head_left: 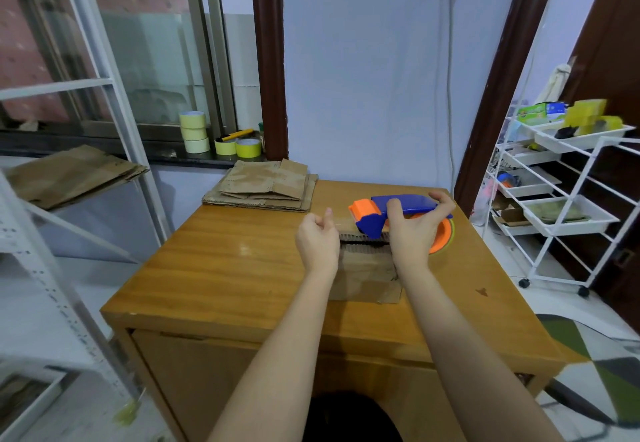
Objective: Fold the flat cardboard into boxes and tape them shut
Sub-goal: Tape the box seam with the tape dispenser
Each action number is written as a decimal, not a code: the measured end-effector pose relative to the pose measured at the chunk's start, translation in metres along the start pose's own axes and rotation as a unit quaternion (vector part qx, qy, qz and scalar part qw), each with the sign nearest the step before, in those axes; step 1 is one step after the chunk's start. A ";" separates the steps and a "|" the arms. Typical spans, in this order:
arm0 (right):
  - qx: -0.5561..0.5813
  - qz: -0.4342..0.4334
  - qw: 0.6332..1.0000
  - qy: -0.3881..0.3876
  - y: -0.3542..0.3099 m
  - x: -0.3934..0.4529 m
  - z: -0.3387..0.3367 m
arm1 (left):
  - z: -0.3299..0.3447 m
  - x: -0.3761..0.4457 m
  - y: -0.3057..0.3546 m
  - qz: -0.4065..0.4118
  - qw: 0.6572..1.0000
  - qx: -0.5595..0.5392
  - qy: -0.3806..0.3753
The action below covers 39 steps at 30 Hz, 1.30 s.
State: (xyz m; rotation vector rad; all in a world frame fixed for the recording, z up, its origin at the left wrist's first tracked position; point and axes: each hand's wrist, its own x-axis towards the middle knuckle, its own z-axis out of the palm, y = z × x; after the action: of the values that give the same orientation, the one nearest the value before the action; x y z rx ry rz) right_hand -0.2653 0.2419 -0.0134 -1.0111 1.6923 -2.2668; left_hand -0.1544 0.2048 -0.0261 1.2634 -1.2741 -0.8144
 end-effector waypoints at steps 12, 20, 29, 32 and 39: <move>-0.148 -0.080 0.980 -0.109 -0.004 -0.012 0.004 | -0.020 0.006 -0.026 -0.109 0.988 -0.106 -0.011; -0.206 -0.128 0.960 -0.139 -0.010 -0.016 0.008 | -0.029 0.011 -0.030 -0.114 0.983 -0.125 -0.064; -0.293 -0.163 0.928 -0.161 -0.009 -0.016 0.019 | -0.030 0.014 -0.042 -0.130 0.981 -0.113 -0.087; -0.309 -0.158 0.924 -0.160 -0.007 -0.015 0.019 | -0.027 0.012 -0.049 -0.128 0.982 -0.108 -0.088; -0.351 -0.206 0.895 -0.183 -0.015 -0.017 0.024 | -0.016 0.019 -0.059 -0.141 0.987 -0.038 -0.070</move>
State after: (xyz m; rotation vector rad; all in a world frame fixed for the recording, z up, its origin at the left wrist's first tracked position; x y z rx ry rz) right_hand -0.2342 0.2358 -0.0040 -1.9544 2.3161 -1.4514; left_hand -0.1243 0.1789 -0.0764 1.3633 -1.1759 -1.1612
